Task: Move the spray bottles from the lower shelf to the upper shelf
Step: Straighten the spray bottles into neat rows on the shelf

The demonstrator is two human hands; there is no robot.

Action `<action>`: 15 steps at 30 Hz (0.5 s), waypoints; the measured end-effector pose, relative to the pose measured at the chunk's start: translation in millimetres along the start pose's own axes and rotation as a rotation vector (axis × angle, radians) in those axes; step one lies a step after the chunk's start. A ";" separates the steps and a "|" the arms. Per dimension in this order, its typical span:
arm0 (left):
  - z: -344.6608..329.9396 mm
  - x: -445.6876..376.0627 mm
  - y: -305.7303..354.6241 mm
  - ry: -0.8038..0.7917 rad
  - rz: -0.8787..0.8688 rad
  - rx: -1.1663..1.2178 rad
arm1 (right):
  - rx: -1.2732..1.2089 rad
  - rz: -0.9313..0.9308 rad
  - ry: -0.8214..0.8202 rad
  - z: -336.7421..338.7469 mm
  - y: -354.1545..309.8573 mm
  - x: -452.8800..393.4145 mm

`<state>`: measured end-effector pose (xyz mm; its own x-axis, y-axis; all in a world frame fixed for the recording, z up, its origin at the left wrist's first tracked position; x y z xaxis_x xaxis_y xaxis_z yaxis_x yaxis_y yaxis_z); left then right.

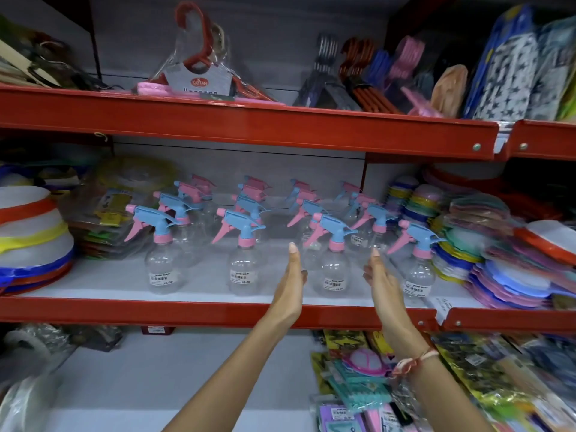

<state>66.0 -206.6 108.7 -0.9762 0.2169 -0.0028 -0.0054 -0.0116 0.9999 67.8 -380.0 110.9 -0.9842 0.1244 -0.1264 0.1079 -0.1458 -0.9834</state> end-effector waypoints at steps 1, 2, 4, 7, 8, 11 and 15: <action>-6.9 -3.2 -1.1 -0.012 0.021 -0.018 | 0.005 -0.025 -0.032 0.1 3.1 -2.4; -12.0 -6.6 -2.5 -0.017 0.043 -0.032 | 0.014 -0.043 -0.061 -1.1 4.7 -3.9; -19.0 -12.1 -6.4 -0.019 0.068 -0.045 | 0.059 -0.082 -0.119 -4.2 8.6 -6.8; -23.9 -16.4 -7.3 -0.031 0.039 -0.055 | 0.147 -0.089 -0.163 -9.2 11.6 -11.6; -24.4 -17.3 -7.8 -0.037 0.030 -0.056 | 0.155 -0.082 -0.170 -11.6 8.7 -10.3; -24.7 -19.4 -9.9 -0.048 0.013 -0.059 | 0.152 -0.066 -0.188 -15.7 2.5 -6.3; -18.5 -17.6 -10.9 -0.025 0.005 -0.053 | 0.147 -0.088 -0.203 -23.2 5.8 -5.5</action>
<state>79.2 -228.3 97.6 -0.9704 0.2415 0.0027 -0.0132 -0.0643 0.9978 77.1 -358.8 102.9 -0.9985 -0.0546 0.0021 0.0136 -0.2859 -0.9582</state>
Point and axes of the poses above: each hand's wrist, its own x-axis away from the middle knuckle, its own z-axis out of the back of the hand, y = z × x, the point moved 6 cm from there along -x, towards the middle knuckle, and after that the axes turned 11 degrees about -y, right-handed, at the moved point
